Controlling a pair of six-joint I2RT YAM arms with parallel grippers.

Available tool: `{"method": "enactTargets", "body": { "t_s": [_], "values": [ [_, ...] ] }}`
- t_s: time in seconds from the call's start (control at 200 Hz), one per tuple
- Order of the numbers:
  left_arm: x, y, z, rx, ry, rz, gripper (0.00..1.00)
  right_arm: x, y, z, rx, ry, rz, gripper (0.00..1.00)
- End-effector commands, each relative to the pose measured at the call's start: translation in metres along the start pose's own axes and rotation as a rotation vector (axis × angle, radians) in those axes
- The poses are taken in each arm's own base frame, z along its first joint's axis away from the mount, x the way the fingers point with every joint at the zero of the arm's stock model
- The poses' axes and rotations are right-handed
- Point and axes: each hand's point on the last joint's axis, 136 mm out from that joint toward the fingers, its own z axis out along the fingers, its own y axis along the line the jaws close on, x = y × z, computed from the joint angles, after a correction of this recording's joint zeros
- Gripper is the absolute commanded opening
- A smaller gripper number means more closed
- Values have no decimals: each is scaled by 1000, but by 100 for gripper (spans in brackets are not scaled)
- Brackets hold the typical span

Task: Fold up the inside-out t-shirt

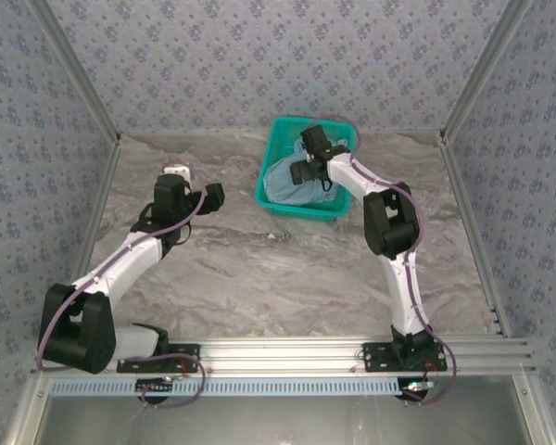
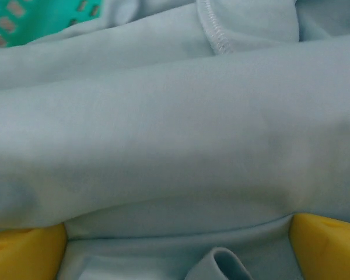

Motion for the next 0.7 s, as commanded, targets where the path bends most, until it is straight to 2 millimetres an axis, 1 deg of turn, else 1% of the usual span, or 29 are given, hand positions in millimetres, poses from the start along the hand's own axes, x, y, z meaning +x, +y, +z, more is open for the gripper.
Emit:
{"method": "enactTargets", "body": {
  "t_s": [0.0,0.05,0.09,0.125,0.185,0.23,0.24,0.29,0.295,0.315,0.32,0.34,0.37,0.38,0.4,0.405,0.425,0.445,0.495,0.505,0.51,0.515,0.525,0.56,0.575,0.58,0.59,0.635,0.695],
  "values": [
    [-2,4,-9,-18,-19,-14,95,12,9,21,-47,100,57,96],
    [-2,5,-11,-25,-22,-13,96,14,17,30,-64,133,60,91],
    [-2,6,-12,-31,-22,-12,96,20,25,37,-94,167,70,83],
    [-2,8,-14,-38,-24,-11,96,23,30,41,-118,179,78,75],
    [0,11,-18,-53,-25,-7,96,25,35,46,-154,181,103,56],
    [0,14,-21,-67,-29,-5,97,18,39,42,-188,162,114,41],
    [-1,15,-22,-71,-31,-5,97,16,39,40,-194,155,117,36],
    [0,18,-25,-83,-32,-3,97,-4,40,24,-212,96,107,17],
    [-1,18,-25,-84,-33,-2,97,-4,40,24,-212,96,107,17],
    [-1,18,-27,-87,-36,-1,97,-13,40,15,-216,68,94,10],
    [-1,18,-27,-87,-36,-1,97,-19,40,9,-219,51,89,8],
    [-2,19,-29,-90,-38,0,97,-26,40,0,-221,27,81,4],
    [-2,20,-31,-95,-39,1,97,-44,40,-24,-230,-34,63,0],
    [-3,20,-33,-97,-42,1,97,-49,40,-29,-232,-53,57,0],
    [-3,21,-34,-100,-43,1,97,-65,39,-51,-239,-112,50,0],
    [-3,21,-35,-102,-45,0,97,-65,40,-52,-240,-117,47,0],
    [-3,22,-37,-104,-47,-1,97,-74,37,-73,-243,-155,46,0],
    [-4,23,-39,-109,-51,-2,97,-92,36,-95,-250,-234,51,0],
    [-5,25,-45,-117,-63,-7,98,-111,31,-147,-272,-356,60,0],
    [-6,25,-47,-118,-67,-8,98,-110,31,-155,-276,-367,61,0],
    [-5,26,-48,-120,-68,-8,98,-115,31,-163,-285,-391,63,0],
    [-6,26,-49,-122,-71,-10,98,-113,32,-163,-288,-390,66,0],
    [-7,27,-50,-125,-76,-12,98,-118,33,-178,-304,-427,70,0],
    [-7,30,-56,-137,-92,-23,98,-126,40,-218,-363,-529,80,0],
    [-8,32,-59,-144,-103,-29,98,-125,44,-231,-385,-559,79,0],
    [-8,32,-60,-145,-107,-31,98,-123,46,-232,-391,-558,77,0],
    [-8,33,-61,-150,-112,-35,98,-127,47,-246,-405,-598,76,0],
    [-11,41,-71,-179,-148,-60,98,-122,66,-287,-462,-669,39,0],
    [-14,55,-85,-227,-204,-105,98,-109,99,-331,-525,-720,-47,0]
  ]
}}
